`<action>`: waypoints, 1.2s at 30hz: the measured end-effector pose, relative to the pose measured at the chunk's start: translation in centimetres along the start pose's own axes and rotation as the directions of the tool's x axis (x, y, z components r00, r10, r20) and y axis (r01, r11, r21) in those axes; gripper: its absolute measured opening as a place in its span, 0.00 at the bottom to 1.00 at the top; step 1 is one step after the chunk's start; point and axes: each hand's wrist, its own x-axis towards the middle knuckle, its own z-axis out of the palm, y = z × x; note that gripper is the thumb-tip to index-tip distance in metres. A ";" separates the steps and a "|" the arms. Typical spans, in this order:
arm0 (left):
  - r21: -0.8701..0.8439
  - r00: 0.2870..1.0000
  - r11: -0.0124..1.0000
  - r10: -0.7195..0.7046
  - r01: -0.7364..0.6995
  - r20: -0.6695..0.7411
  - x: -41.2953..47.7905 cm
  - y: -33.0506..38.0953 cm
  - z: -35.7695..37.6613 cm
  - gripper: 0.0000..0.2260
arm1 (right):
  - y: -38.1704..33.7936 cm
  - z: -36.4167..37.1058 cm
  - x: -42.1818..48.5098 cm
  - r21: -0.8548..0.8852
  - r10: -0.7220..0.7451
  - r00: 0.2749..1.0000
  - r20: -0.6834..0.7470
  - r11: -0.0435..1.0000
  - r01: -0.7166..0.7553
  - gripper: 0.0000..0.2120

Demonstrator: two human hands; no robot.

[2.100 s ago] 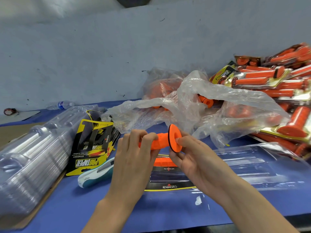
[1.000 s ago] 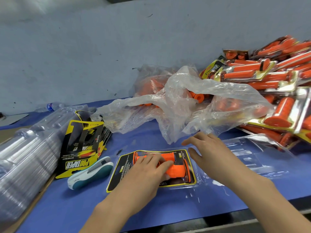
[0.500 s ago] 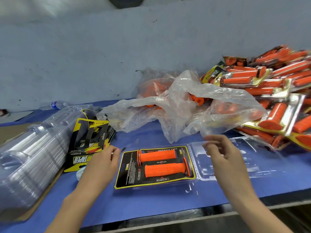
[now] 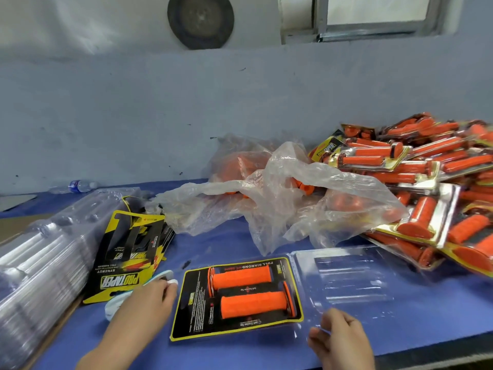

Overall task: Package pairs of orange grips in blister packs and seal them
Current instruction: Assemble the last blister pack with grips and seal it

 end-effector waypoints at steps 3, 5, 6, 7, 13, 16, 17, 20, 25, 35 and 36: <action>-0.007 0.999 1.000 0.001 0.000 0.045 0.3 0.3 -0.1 0.18 | 0.2 0.0 -0.2 -0.016 0.000 1.000 -0.020 1.000 0.000 0.01; -0.012 0.997 1.000 -0.004 0.004 0.072 0.4 0.5 -0.1 0.18 | 0.3 -0.3 -0.3 -0.029 0.012 1.000 -0.026 0.999 -0.013 0.04; -0.016 0.997 1.000 -0.008 0.010 0.080 0.5 0.6 -0.1 0.18 | 0.3 -0.3 -0.3 -0.026 0.014 0.999 -0.029 1.000 -0.015 0.05; -0.017 0.996 1.000 -0.014 0.015 0.087 0.6 0.6 0.0 0.18 | 0.3 -0.5 -0.3 -0.021 0.018 0.999 -0.031 1.000 -0.019 0.07; -0.067 0.996 0.995 -0.070 0.074 0.061 0.7 0.3 0.5 0.20 | 0.3 -0.9 -0.1 0.044 0.024 0.999 -0.034 0.999 -0.023 0.17; -0.035 0.994 0.995 -0.094 0.096 0.050 0.6 0.1 0.6 0.19 | 0.3 -1.0 0.1 0.057 0.017 0.999 -0.033 0.998 -0.015 0.18; -0.034 0.993 0.994 -0.104 0.106 0.058 0.7 0.0 0.7 0.19 | 0.3 -1.1 0.3 0.059 0.010 1.000 -0.022 0.998 -0.008 0.18; -0.076 0.979 0.985 -0.144 0.156 0.144 1.0 -0.4 0.9 0.20 | 0.4 -1.2 0.7 0.049 -0.003 1.000 0.016 0.999 0.002 0.17; -0.253 0.944 0.934 -0.178 0.251 0.278 0.8 -1.1 1.4 0.18 | 0.5 -1.2 1.4 0.001 -0.017 0.999 0.051 1.000 0.017 0.12; -0.396 0.919 0.865 -0.166 0.309 0.357 0.2 -0.7 0.5 0.15 | 1.8 -0.9 1.9 -0.072 -0.130 0.990 0.050 0.988 0.133 0.07; -0.391 0.920 0.868 -0.165 0.307 0.356 0.2 -0.8 0.4 0.15 | 2.0 -0.7 1.7 -0.084 -0.156 0.987 0.047 0.984 0.159 0.08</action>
